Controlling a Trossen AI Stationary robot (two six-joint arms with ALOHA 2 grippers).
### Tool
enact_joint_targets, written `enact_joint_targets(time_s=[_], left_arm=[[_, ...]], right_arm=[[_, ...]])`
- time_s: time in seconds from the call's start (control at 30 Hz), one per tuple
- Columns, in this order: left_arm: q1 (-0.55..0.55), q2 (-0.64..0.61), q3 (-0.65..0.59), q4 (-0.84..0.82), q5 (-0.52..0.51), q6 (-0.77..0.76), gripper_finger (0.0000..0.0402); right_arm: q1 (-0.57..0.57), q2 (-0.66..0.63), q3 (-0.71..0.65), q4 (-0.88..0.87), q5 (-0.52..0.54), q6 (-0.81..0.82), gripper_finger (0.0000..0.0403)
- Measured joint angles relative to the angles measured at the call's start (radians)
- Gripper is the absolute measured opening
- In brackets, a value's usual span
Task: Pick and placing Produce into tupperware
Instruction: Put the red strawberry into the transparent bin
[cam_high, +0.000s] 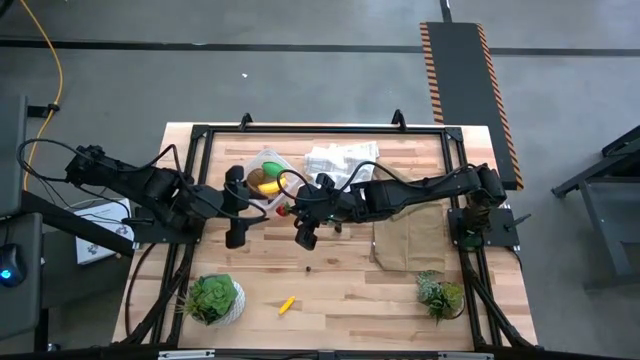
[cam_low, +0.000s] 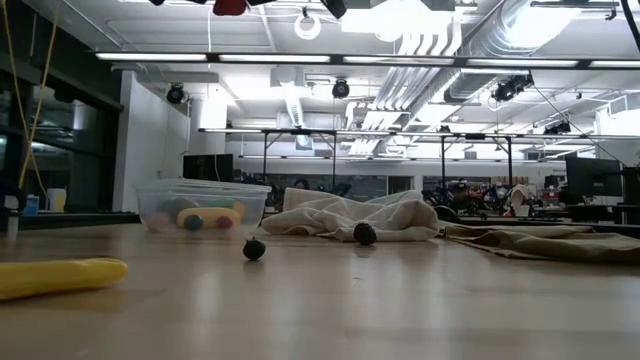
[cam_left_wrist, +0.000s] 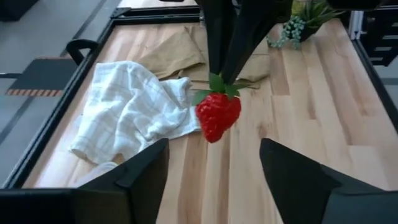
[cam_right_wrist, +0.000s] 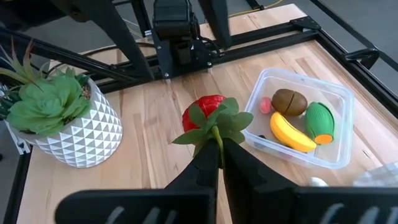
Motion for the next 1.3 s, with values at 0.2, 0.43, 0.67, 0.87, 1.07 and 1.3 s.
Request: enact_joint_targets(time_s=[0.2,0.43,0.67,0.87,1.07,1.3], left_arm=[[0.0,0.0,0.0,0.002,0.015,-0.004,0.0204],[0.0,0.002,0.0,0.012,0.027,-0.027,0.0203],[0.0,0.015,0.0,0.032,0.048,-0.03,0.0221],[0.0,0.023,0.0,0.079,0.062,-0.027,0.023],[0.0,0.051,0.0,0.083,0.064,-0.027,0.0228],[0.0,0.074,0.0,0.088,0.071,-0.027,0.0227]], right_arm=[[0.0,0.0,0.0,0.027,-0.016,-0.002,0.0],[0.0,0.0,0.0,0.069,-0.036,-0.027,0.0],[0.0,0.0,0.0,0.089,-0.048,-0.042,0.0],[0.0,0.0,0.0,0.09,-0.064,-0.046,0.0],[0.0,0.0,0.0,0.131,-0.088,-0.061,0.0],[0.0,0.0,0.0,0.129,-0.105,-0.064,0.0]])
